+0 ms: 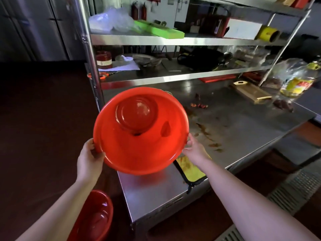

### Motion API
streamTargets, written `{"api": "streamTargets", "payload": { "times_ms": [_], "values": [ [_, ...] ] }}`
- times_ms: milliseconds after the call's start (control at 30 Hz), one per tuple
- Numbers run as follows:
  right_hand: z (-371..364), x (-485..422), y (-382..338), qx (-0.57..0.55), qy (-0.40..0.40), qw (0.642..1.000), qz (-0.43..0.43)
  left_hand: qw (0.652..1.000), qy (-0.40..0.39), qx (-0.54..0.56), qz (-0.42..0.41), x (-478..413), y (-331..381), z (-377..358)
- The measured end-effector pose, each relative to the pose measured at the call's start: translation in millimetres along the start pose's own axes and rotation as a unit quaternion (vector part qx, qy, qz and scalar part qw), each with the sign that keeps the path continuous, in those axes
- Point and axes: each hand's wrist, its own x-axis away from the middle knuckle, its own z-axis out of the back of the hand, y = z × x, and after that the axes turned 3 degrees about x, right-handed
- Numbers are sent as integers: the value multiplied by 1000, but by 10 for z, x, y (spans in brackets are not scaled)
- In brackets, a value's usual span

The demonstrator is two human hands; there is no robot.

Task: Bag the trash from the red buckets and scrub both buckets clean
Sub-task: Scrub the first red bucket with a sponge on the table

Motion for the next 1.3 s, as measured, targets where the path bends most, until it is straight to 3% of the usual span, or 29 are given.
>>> {"api": "streamTargets", "payload": {
  "times_ms": [267, 533, 667, 800, 933, 1100, 1167, 1300],
  "values": [
    [21, -556, 468, 24, -49, 998, -25, 996, 12, -77, -53, -328, 114, -467],
    [467, -1075, 1519, 257, 6, 964, -71, 971, 76, -219, -62, -499, 342, -1004],
    [423, -1259, 1717, 363, 6, 930, -65, 978, 112, -174, 21, -504, 365, -1325],
    [364, -1386, 1792, 334, 1, 939, -79, 966, 174, -160, 103, -449, 275, -1600],
    [406, -1383, 1688, 316, -22, 948, -15, 963, 162, -183, 117, -481, 247, -1720],
    [277, -1152, 1297, 363, -47, 918, 156, 966, 123, -199, 113, -470, 199, -1800],
    [128, -1041, 1207, 374, -88, 906, 177, 966, 112, -207, 108, -479, 180, -1816],
    [-216, -788, 1259, 441, -62, 875, 189, 969, 96, -199, 107, -515, 166, -1729]
  ]
}}
